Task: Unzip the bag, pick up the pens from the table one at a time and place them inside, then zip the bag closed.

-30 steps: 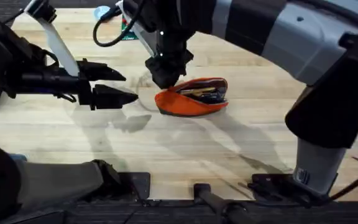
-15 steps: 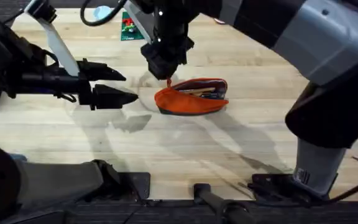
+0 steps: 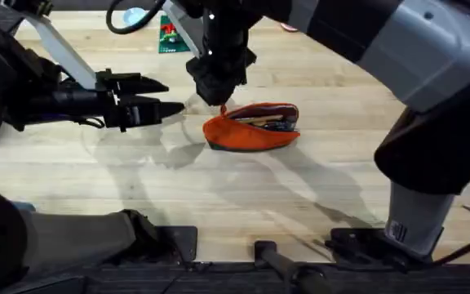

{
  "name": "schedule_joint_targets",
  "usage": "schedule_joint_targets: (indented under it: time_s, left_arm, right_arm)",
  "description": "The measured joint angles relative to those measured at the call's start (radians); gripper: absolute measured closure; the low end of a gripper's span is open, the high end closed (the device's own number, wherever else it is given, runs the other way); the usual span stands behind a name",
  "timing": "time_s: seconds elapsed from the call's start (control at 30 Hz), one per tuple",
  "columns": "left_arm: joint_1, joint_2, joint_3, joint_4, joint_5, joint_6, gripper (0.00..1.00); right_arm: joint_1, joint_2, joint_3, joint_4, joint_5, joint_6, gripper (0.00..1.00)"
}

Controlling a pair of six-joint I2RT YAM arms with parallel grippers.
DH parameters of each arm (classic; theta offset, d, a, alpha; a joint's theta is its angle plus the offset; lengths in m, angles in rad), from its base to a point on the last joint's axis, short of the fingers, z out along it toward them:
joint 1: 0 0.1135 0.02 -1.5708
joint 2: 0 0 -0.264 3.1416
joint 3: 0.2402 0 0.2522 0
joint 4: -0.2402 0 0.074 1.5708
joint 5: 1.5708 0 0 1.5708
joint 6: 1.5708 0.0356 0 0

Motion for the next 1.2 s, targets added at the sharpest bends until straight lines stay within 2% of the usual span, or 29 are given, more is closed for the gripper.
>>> schedule_joint_targets:
  time_s: [0.17, 0.4, 0.5, 0.63, 0.93, 1.2]
  left_arm:
    - [0.0, 0.0, 0.0, 0.005, 0.055, -0.013, 0.006]
    - [0.0, 0.0, 0.0, 0.01, 0.079, -0.017, 0.006]
    - [0.0, 0.0, 0.0, 0.011, 0.074, -0.018, 0.004]
    - [0.0, 0.0, 0.0, 0.011, 0.029, -0.014, 0.029]
    - [0.0, 0.005, -0.013, 0.01, -0.001, 0.112, 0.006]
    - [-0.001, 0.106, -0.015, 0.011, 0.0, 0.212, 0.008]
  right_arm:
    - [0.0, 0.0, 0.0, -0.009, 0.0, 0.0, 0.971]
    - [0.0, 0.0, 0.0, -0.01, 0.0, 0.0, 0.971]
    - [0.0, 0.0, 0.0, -0.009, 0.0, 0.0, 0.971]
    - [0.0, 0.0, 0.0, -0.009, 0.0, 0.0, 0.971]
    - [-0.002, 0.0, 0.0, -0.009, 0.0, 0.0, 0.971]
    - [-0.002, 0.0, 0.0, -0.008, 0.0, 0.0, 0.97]
